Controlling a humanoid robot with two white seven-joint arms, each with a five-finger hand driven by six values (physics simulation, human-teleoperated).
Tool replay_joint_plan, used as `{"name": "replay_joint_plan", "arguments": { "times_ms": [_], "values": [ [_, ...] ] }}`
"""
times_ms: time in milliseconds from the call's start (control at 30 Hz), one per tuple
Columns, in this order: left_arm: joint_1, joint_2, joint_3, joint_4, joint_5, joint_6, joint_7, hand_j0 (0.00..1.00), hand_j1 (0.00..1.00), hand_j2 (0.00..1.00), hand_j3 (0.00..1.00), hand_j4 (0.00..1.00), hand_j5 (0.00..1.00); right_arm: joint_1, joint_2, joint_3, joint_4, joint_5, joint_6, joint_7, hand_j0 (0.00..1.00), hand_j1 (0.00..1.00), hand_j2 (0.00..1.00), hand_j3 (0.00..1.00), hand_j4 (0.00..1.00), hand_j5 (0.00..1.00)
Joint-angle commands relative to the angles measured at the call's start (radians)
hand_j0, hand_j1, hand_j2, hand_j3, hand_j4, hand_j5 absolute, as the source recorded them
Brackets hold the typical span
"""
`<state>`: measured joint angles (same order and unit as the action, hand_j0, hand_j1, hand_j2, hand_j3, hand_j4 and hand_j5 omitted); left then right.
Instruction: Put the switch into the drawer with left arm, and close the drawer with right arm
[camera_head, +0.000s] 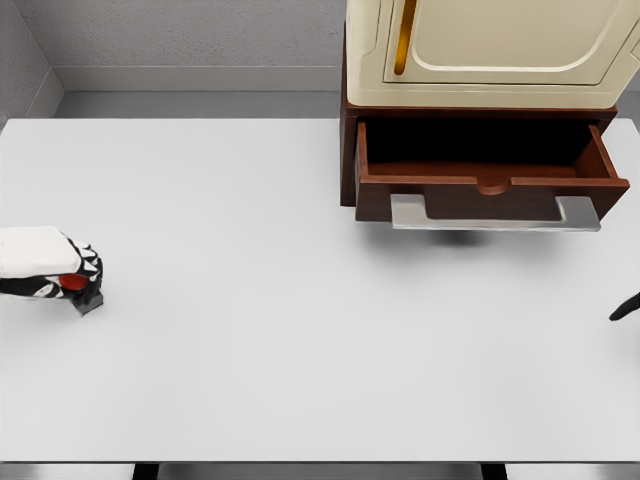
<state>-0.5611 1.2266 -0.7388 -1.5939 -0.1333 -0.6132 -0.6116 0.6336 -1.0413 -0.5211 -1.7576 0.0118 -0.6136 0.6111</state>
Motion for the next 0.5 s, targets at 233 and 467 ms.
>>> {"name": "replay_joint_plan", "arguments": {
  "times_ms": [233,467],
  "values": [
    [-0.066,-0.082,-0.001,-0.093,0.043,0.002,0.001,0.35,0.35,0.35,0.35,0.35,0.35,-0.058,-0.091,0.081,0.000,0.014,0.003,0.000,0.65,0.65,0.65,0.65,0.65,0.65],
    [-0.149,-0.211,-0.005,-0.133,0.073,0.002,0.001,0.35,0.35,0.35,0.35,0.35,0.35,-0.135,-0.094,0.081,0.000,0.007,0.003,0.000,0.65,0.65,0.65,0.65,0.65,0.65]
  ]
}}
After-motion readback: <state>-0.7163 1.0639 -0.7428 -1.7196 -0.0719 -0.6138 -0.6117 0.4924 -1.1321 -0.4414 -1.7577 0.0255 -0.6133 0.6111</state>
